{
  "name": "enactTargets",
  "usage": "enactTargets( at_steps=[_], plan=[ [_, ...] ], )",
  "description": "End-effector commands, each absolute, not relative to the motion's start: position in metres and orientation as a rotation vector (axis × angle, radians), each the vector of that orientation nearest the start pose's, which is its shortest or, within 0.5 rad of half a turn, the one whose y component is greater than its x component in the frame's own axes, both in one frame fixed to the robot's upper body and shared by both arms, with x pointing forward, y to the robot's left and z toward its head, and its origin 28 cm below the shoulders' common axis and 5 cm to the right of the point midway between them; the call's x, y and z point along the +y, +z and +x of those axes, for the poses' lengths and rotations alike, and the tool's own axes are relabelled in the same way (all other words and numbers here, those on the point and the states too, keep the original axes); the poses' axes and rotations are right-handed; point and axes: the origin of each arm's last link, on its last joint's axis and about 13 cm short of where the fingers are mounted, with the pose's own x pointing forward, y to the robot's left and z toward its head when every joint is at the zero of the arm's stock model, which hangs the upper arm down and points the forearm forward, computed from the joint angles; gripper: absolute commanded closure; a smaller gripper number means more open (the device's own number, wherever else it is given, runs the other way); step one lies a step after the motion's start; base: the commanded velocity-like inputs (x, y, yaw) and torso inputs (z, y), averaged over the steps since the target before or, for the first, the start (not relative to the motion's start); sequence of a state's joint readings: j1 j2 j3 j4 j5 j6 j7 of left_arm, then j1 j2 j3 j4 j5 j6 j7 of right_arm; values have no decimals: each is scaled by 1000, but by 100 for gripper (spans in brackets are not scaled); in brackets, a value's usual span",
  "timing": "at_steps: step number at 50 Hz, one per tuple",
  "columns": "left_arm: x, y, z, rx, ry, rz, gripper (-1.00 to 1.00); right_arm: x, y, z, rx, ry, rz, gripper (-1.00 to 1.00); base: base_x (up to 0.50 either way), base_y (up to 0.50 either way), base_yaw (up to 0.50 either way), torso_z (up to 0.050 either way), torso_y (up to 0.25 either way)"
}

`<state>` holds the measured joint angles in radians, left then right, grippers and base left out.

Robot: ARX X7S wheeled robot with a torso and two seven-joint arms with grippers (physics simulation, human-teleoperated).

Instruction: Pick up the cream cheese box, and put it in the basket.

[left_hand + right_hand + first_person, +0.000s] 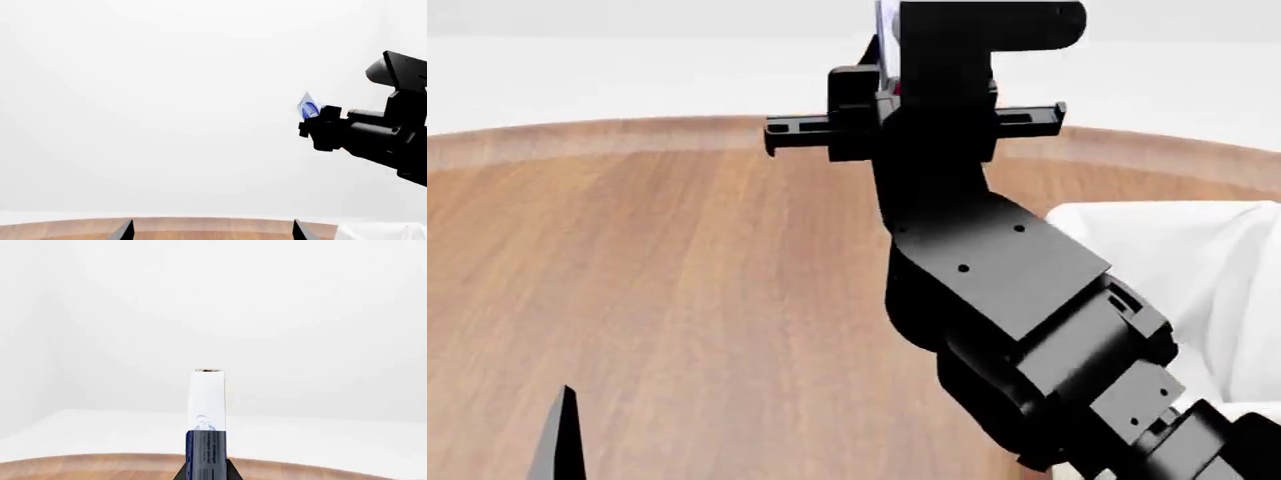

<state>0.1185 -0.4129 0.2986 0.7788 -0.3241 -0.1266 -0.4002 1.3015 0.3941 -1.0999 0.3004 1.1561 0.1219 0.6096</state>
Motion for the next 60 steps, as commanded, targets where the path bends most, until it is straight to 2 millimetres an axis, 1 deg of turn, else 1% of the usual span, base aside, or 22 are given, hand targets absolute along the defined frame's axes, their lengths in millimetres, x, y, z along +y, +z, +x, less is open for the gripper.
enactTargets(
  at_steps=[1, 3, 5, 7, 11, 20, 23, 26, 29, 30, 34, 38, 43, 46, 48, 50, 52, 54, 57, 60],
  plan=[
    [195, 133, 149, -369, -136, -94, -100, -58, 304, 334, -338, 171, 19, 100, 0, 0, 0, 0, 0],
    [194, 135, 148, -371, -135, -92, -100, -64, 310, 331, -351, 164, 10, 100, 0, 0, 0, 0, 0],
    [194, 135, 148, -373, -136, -90, -100, -70, 311, 331, -357, 149, 3, 100, 0, 0, 0, 0, 0],
    [195, 135, 148, -373, -133, -91, -100, -83, 312, 335, -346, 129, -7, 100, 0, 0, 0, 0, 0],
    [194, 135, 149, -372, -137, -90, -100, -103, 312, 342, -323, 81, -34, 100, 0, 0, 0, 0, 0],
    [195, 133, 150, -373, -136, -89, -100, -146, 307, 345, -269, -27, -42, 100, 0, 0, 0, 0, 0],
    [195, 133, 150, -373, -137, -88, -100, -158, 306, 348, -250, -54, -48, 100, 0, 0, 0, 0, 0],
    [195, 134, 151, -372, -137, -87, -100, -169, 311, 352, -233, -80, -66, 100, 0, 0, 0, 0, 0],
    [195, 134, 151, -373, -135, -86, -100, -179, 316, 360, -183, -84, -91, 100, 0, 0, 0, 0, 0],
    [195, 134, 151, -372, -133, -88, -100, -183, 317, 364, -138, -68, -99, 100, 0, 0, 0, 0, 0],
    [195, 134, 151, -374, -135, -87, -100, -190, 318, 372, -72, -72, -129, 100, 0, 0, 0, 0, 0],
    [196, 135, 152, -374, -130, -89, -100, -203, 316, 383, 12, -98, -127, 100, 0, 0, 0, 0, 0],
    [197, 135, 152, -375, -126, -90, -100, -213, 312, 389, 120, -96, -135, 100, 0, 0, 0, 0, 0],
    [197, 135, 152, -376, -125, -90, -100, -218, 313, 386, 168, -82, -101, 100, 0, 0, 0, 0, 0],
    [197, 135, 152, -376, -124, -92, -100, -220, 316, 385, 188, -96, -41, 100, 0, 0, 0, 0, 0],
    [197, 135, 151, -376, -126, -91, -100, -222, 316, 383, 244, -92, -6, 100, 0, 0, 0, 0, 0],
    [197, 135, 151, -375, -126, -92, -100, -223, 316, 383, 266, -97, 7, 100, 0, 0, 0, 0, 0],
    [197, 135, 151, -377, -127, -91, -100, -224, 317, 382, 336, -74, 26, 100, 0, 0, 0, 0, 0],
    [198, 135, 151, -376, -124, -93, -100, -222, 319, 375, 407, -6, 37, 100, 0, 0, 0, 0, 0],
    [197, 136, 151, -377, -126, -93, -100, -225, 319, 373, 437, -16, 60, 100, 0, 0, 0, 0, 5]
  ],
)
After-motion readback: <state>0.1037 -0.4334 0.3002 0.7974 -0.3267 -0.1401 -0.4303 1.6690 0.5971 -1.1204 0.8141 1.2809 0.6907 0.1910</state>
